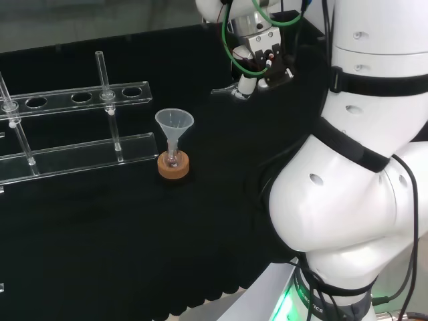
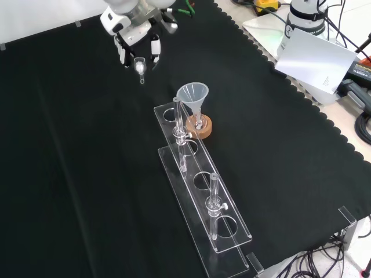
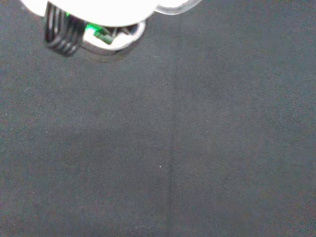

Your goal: Pour all the NaCl from the weighing funnel into the round-bottom flask.

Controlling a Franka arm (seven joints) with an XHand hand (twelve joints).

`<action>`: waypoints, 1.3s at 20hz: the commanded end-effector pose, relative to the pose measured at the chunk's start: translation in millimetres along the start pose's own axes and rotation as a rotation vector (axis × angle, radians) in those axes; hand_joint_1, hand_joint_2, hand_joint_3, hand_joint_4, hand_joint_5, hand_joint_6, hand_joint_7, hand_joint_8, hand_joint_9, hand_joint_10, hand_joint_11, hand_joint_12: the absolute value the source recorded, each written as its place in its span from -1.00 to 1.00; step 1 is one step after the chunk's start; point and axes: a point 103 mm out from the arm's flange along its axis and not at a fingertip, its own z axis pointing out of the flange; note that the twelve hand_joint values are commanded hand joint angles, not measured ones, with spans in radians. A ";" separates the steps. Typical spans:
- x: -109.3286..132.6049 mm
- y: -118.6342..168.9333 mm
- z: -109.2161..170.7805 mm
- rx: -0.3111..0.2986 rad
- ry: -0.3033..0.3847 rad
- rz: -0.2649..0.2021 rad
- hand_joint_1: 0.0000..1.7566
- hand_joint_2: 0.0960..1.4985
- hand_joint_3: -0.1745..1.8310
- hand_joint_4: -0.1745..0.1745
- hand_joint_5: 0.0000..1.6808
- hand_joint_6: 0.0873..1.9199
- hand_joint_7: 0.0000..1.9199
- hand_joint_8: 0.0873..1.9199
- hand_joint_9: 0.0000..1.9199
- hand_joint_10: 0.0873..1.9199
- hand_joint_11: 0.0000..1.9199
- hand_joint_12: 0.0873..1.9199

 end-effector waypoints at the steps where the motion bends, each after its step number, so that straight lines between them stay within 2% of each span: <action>1: -1.8 -35.0 -12.1 -0.002 -0.049 0.032 0.28 -0.26 -0.09 1.00 0.52 -0.32 0.18 -0.52 0.49 -0.93 0.14 -0.12; 9: -0.9 -67.0 -23.4 -0.012 -0.039 0.055 0.28 -0.26 -0.09 1.00 0.52 -0.32 0.18 -0.52 0.50 -0.94 0.15 -0.12; 26: 60.9 -114.4 -35.0 0.006 -0.093 0.012 0.29 -0.26 -0.09 1.00 0.53 -0.33 0.19 -0.53 0.51 -0.95 0.16 -0.13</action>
